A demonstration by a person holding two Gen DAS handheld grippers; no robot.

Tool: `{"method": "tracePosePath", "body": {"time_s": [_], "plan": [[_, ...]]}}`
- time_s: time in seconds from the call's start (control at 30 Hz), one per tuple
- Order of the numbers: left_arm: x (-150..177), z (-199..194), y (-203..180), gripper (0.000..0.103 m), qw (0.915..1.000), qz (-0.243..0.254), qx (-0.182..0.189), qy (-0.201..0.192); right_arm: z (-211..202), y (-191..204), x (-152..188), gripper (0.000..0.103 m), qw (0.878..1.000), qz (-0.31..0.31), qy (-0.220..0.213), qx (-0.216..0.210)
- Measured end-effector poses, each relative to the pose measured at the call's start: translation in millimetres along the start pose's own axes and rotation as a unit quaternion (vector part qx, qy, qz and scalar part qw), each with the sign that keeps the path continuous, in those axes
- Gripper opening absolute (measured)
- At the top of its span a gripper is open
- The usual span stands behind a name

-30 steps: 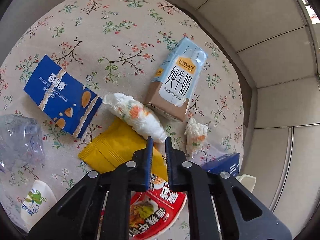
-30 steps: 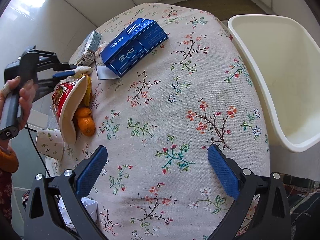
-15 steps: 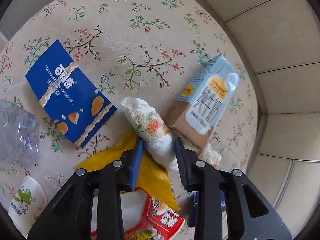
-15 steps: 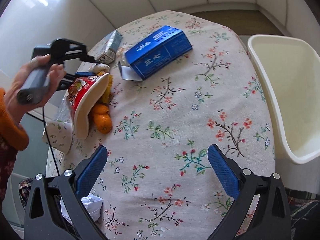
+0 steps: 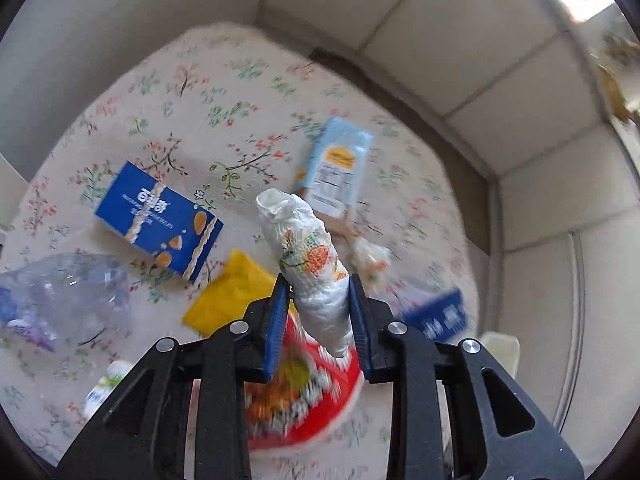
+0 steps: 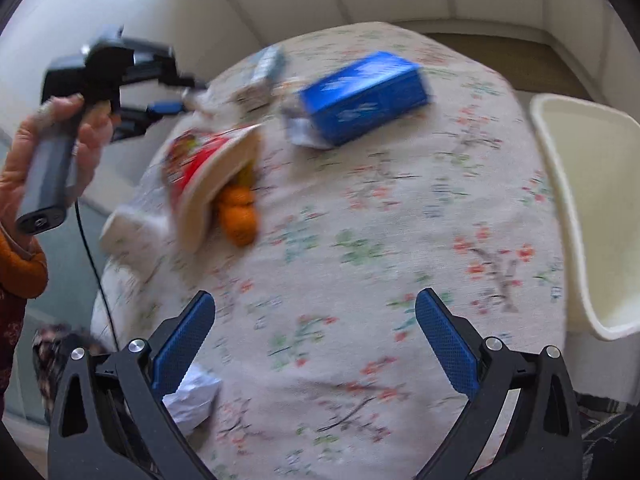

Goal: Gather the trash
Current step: 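Lift the bread roll with the left gripper while the right gripper grasps the crumpled paper ball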

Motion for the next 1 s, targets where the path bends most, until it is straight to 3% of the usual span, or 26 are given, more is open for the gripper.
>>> {"method": "tracePosePath", "body": {"time_s": [0.2, 0.4, 0.6, 0.63, 0.67, 0.7, 1.0], "plan": [[34.4, -87.9, -16.2, 0.028, 0.9959, 0.058, 0.051, -0.048, 1.3, 66.9, 34.1, 0.097, 0.990, -0.127, 0.050, -0.044], [63.7, -139.1, -1.8, 0.029, 0.9919, 0.069, 0.072, -0.079, 11.3, 110.1, 65.9, 0.097, 0.977, -0.197, 0.084, -0.024], [84.5, -154.0, 20.8, 0.029, 0.9918, 0.058, 0.072, -0.088, 32.3, 112.6, 77.0, 0.095, 0.978, -0.168, 0.121, -0.022], [87.4, -154.6, 23.6, 0.029, 0.9920, 0.056, 0.071, -0.087, 33.0, 114.2, 79.8, 0.091, 0.978, -0.166, 0.126, -0.024], [89.7, -154.5, 26.3, 0.029, 0.9923, 0.054, 0.072, -0.086, 37.4, 113.9, 82.4, 0.075, 0.977, -0.162, 0.135, -0.024], [91.1, -153.7, 28.8, 0.029, 0.9926, 0.051, 0.071, -0.085, 41.8, 110.3, 84.8, 0.066, 0.977, -0.155, 0.146, -0.018], [103.7, -146.1, 32.8, 0.029, 0.9929, 0.051, 0.071, -0.081, 34.2, 102.6, 71.3, 0.061, 0.983, -0.142, 0.115, -0.005]]}}
Point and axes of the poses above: each gripper's, at about its wrist camera, not at the fingertips, and z roughly the way its jaws point, y to its left, x to its underside, the point moved 10 cm from there along z, roughly the way its jaws point
